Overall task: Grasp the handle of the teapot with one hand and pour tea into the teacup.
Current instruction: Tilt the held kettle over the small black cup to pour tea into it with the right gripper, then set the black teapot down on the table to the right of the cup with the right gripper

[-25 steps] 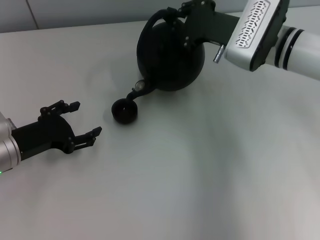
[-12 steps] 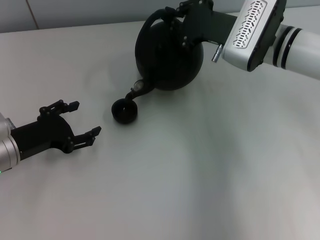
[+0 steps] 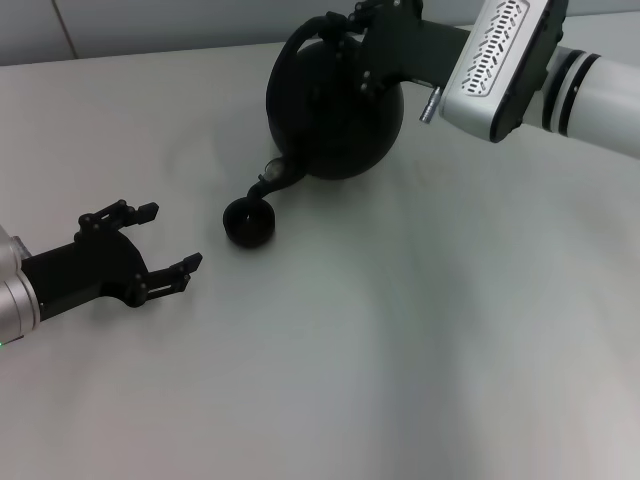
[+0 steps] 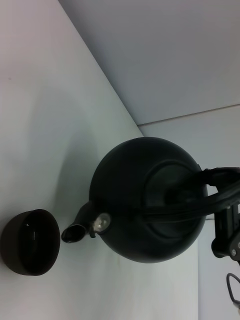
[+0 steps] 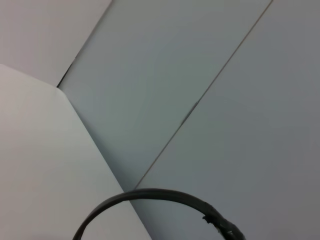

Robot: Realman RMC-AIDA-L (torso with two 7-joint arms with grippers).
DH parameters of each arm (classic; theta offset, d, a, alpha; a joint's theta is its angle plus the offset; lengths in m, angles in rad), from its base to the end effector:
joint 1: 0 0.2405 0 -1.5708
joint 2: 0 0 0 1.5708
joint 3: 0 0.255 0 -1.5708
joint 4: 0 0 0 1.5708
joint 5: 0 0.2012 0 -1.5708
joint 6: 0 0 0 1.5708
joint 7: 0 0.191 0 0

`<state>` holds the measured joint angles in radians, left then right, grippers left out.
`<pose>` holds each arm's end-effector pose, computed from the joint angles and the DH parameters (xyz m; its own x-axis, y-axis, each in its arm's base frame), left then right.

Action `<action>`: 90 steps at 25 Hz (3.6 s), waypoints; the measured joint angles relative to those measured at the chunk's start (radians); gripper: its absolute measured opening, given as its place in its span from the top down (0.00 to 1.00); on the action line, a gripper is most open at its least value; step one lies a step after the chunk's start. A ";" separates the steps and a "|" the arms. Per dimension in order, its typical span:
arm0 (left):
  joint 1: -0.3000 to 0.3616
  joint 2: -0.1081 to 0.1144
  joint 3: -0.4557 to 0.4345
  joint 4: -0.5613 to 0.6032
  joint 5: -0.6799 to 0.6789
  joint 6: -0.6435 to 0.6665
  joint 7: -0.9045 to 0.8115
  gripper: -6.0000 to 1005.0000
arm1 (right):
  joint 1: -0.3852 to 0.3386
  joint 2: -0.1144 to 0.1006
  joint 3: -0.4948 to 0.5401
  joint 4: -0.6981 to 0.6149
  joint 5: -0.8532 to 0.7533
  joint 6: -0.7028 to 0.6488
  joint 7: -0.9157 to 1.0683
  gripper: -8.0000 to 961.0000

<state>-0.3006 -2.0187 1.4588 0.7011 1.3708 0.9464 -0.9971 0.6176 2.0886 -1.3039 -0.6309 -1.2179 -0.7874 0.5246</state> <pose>-0.2849 0.3405 -0.0782 0.9433 0.1334 0.3038 0.2774 -0.8197 -0.5012 0.1778 0.4465 -0.0587 0.9373 0.3136 -0.1518 0.0900 -0.6389 -0.7640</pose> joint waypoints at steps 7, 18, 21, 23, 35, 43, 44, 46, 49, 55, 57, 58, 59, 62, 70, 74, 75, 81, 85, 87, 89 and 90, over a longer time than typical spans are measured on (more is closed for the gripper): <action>0.000 0.000 0.000 -0.001 0.001 0.000 0.002 0.16 | 0.000 0.002 -0.033 -0.012 0.003 0.035 0.004 0.92; -0.002 0.000 0.000 -0.002 0.001 0.000 0.005 0.16 | 0.000 0.001 -0.033 -0.012 0.005 0.035 0.024 0.92; -0.002 0.001 0.000 -0.003 0.001 0.000 0.005 0.16 | 0.000 0.001 -0.034 -0.014 0.004 0.035 0.024 0.92; -0.002 0.001 0.000 -0.003 0.001 0.000 0.005 0.16 | 0.000 0.001 -0.037 -0.016 0.002 0.035 0.024 0.92; -0.003 0.002 0.000 -0.010 0.001 0.000 0.008 0.16 | 0.000 0.001 -0.047 -0.026 -0.001 0.040 0.025 0.92; -0.006 0.000 -0.006 -0.009 0.001 0.000 0.010 0.16 | 0.005 -0.004 -0.002 0.019 0.005 0.039 0.124 0.92; -0.006 -0.001 -0.009 -0.009 0.001 0.000 0.011 0.16 | 0.005 -0.003 0.015 0.039 0.008 0.036 0.129 0.92; -0.006 -0.001 -0.010 -0.009 0.001 0.000 0.011 0.16 | 0.006 -0.003 0.019 0.051 0.014 0.036 0.129 0.92; -0.006 -0.001 -0.014 -0.006 0.001 0.001 0.011 0.16 | 0.009 -0.006 0.019 0.104 0.100 0.022 0.130 0.92; -0.002 -0.003 -0.023 -0.004 0.000 0.002 0.011 0.16 | -0.001 -0.009 0.046 0.165 0.237 -0.035 0.143 0.92; 0.000 -0.004 -0.026 -0.004 0.000 0.002 0.011 0.16 | -0.006 -0.011 0.078 0.197 0.274 -0.065 0.161 0.92; 0.002 -0.005 -0.026 -0.003 0.001 0.002 0.011 0.17 | -0.012 -0.011 0.099 0.206 0.281 -0.077 0.166 0.92; 0.004 -0.005 -0.026 -0.002 0.000 0.002 0.011 0.17 | -0.027 -0.010 0.124 0.214 0.282 -0.093 0.167 0.92; 0.006 -0.005 -0.029 -0.002 -0.002 0.002 0.011 0.17 | -0.044 -0.008 0.140 0.216 0.282 -0.105 0.167 0.92; 0.015 -0.012 -0.086 -0.001 0.000 0.027 0.011 0.17 | -0.110 -0.005 0.189 0.242 0.324 -0.161 0.161 0.92; 0.021 -0.012 -0.092 0.000 0.000 0.038 0.011 0.17 | -0.143 -0.005 0.197 0.246 0.334 -0.165 0.157 0.92; 0.021 -0.012 -0.092 0.000 0.000 0.038 0.011 0.17 | -0.143 -0.005 0.197 0.246 0.334 -0.165 0.157 0.92; 0.025 -0.015 -0.093 0.001 0.001 0.050 0.010 0.17 | -0.151 -0.005 0.215 0.264 0.334 -0.165 0.145 0.92; 0.026 -0.015 -0.093 0.001 0.001 0.052 0.009 0.17 | -0.140 -0.006 0.226 0.292 0.335 -0.163 0.122 0.92; 0.026 -0.015 -0.092 0.001 0.001 0.052 0.007 0.17 | -0.135 -0.006 0.227 0.301 0.336 -0.157 0.117 0.92; 0.023 -0.015 -0.090 0.001 0.001 0.052 0.006 0.17 | -0.129 -0.006 0.229 0.313 0.338 -0.155 0.106 0.92; 0.023 -0.015 -0.090 0.001 0.001 0.052 0.006 0.17 | -0.129 -0.006 0.229 0.313 0.338 -0.155 0.106 0.92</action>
<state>-0.2778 -2.0340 1.3691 0.7017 1.3717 0.9987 -0.9908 0.4888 2.0831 -1.0751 -0.3178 -0.8797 -0.9422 0.6306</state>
